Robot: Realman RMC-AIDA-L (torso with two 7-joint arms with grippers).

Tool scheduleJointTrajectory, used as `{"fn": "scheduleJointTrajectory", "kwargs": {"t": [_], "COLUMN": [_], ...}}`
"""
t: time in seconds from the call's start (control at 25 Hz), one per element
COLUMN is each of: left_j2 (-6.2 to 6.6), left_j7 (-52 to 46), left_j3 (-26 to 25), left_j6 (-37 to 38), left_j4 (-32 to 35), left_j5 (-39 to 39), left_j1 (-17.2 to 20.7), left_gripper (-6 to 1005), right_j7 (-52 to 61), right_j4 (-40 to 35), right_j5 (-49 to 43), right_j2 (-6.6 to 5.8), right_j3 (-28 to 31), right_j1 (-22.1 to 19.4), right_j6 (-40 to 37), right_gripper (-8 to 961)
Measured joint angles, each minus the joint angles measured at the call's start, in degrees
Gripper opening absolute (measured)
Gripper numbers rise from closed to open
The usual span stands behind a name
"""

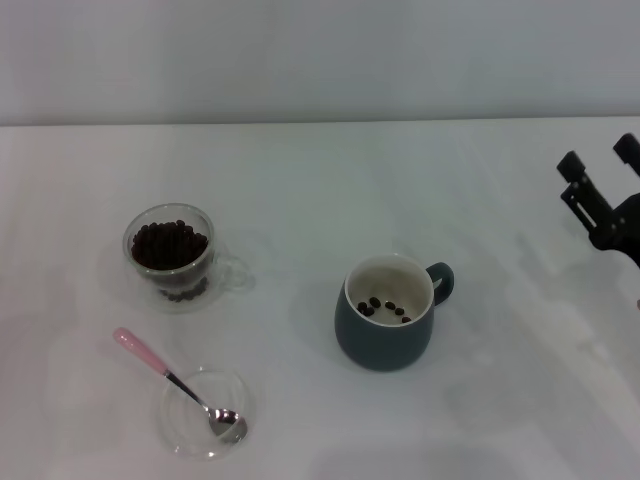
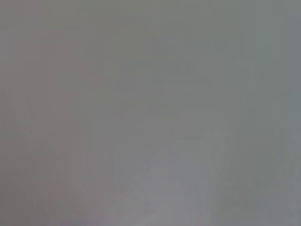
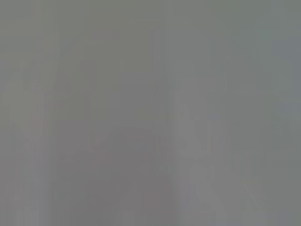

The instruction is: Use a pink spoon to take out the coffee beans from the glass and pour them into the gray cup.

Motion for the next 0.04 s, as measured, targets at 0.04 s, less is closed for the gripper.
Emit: {"fn": "scheduleJointTrajectory", "kwargs": {"t": [0.04], "left_j2": [0.00], "left_j7": [0.0], "left_j3": [0.0], "left_j6": [-0.2], "left_j4": [0.0], "left_j5": [0.0], "left_j1": [0.1], "left_gripper": [801], "right_j7": [0.0], "right_j4": [0.0], "right_j5": [0.0], "right_j2": [-0.01], "right_j3": [0.0], "right_j1": [0.0], "right_j6": [-0.5], "right_gripper": [754]}}
